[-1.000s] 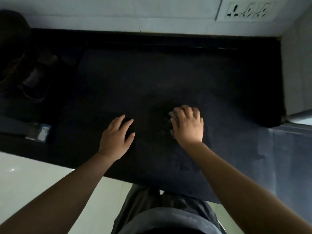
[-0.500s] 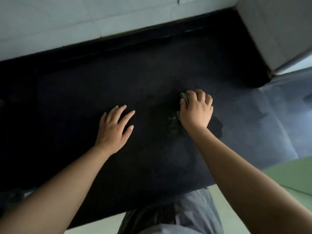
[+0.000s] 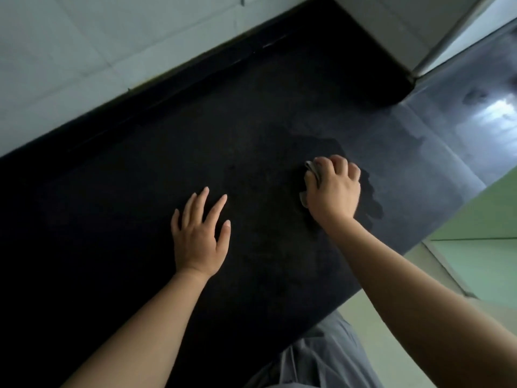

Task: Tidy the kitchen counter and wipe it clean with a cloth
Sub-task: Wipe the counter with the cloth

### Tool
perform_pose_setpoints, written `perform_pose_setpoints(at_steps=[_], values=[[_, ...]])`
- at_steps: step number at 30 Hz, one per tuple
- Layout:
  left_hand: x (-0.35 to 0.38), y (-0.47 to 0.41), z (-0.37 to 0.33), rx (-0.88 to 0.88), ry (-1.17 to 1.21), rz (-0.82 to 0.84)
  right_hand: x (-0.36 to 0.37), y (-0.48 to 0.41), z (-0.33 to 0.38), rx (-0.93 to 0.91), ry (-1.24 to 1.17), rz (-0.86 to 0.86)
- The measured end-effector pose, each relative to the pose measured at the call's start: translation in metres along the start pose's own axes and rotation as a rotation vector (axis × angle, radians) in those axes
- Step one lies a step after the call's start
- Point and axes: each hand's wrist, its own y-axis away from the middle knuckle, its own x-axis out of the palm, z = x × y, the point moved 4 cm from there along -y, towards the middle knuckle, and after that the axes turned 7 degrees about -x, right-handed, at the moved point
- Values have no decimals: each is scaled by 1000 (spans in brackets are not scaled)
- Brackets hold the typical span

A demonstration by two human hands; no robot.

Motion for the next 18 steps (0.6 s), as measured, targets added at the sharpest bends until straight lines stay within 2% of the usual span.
perform_pose_setpoints(at_steps=[2,4,8,10,14,18], values=[[1,0,0,2,-6,-4,8,-16,23,-19,9,32],[3,1,0,0,-11,-1,15,-16,46,-139,-1,83],[4,-1,4,-15,-11,-7,22,41,63,-419,-31,202],[3,-1,2,-11,-5,-3,17,73,45,-471,-25,209],[2,0,1,-8,12,-4,1,77,5,-357,-14,86],[3,-1,2,-6,14,-17,3,14,15,-69,-16,15]])
